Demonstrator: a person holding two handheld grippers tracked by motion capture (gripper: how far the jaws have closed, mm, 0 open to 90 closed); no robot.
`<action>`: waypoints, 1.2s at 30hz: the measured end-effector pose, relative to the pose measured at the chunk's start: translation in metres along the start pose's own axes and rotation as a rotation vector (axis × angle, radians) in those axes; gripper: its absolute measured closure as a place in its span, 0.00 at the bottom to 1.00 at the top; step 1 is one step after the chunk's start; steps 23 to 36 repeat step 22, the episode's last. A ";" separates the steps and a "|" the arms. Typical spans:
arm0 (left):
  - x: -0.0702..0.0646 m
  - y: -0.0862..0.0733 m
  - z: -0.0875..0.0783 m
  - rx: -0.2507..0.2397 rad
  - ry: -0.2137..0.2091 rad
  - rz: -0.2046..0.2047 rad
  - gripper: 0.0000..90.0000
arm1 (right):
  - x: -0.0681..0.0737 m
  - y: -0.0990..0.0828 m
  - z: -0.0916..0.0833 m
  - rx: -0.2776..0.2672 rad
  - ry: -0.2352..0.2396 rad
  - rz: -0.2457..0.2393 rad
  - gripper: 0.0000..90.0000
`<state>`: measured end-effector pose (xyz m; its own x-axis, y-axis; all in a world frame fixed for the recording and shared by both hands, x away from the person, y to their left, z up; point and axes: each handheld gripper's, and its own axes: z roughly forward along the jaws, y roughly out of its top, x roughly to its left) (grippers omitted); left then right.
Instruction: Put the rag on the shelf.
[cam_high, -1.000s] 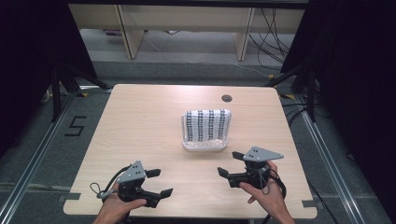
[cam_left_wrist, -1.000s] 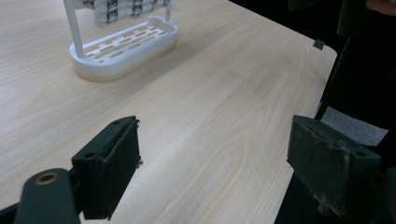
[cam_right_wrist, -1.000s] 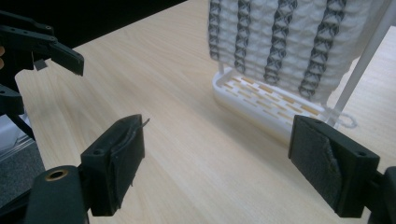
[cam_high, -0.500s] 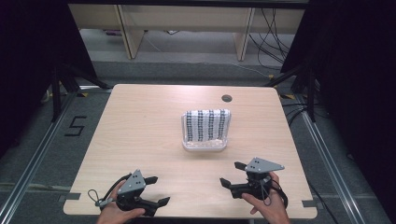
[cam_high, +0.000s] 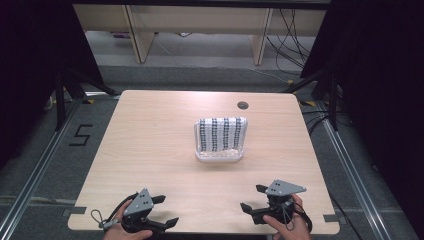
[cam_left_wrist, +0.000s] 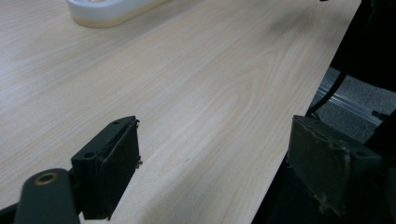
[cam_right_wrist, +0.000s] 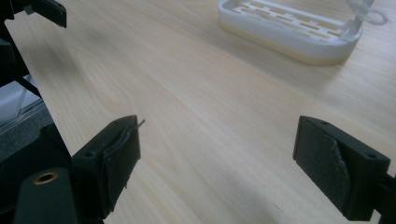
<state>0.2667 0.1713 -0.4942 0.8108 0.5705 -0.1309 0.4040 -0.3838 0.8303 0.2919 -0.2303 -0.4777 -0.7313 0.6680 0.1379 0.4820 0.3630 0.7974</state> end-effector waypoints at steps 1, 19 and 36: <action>0.000 0.000 0.000 0.012 0.000 0.011 0.18 | 0.001 -0.003 -0.001 0.005 -0.007 0.001 0.18; 0.001 -0.004 0.005 -0.002 0.004 -0.026 0.18 | 0.003 -0.013 0.000 0.028 -0.012 -0.001 0.18; 0.003 -0.004 0.004 0.016 -0.001 -0.026 0.18 | 0.001 -0.013 0.000 0.029 -0.009 -0.004 0.18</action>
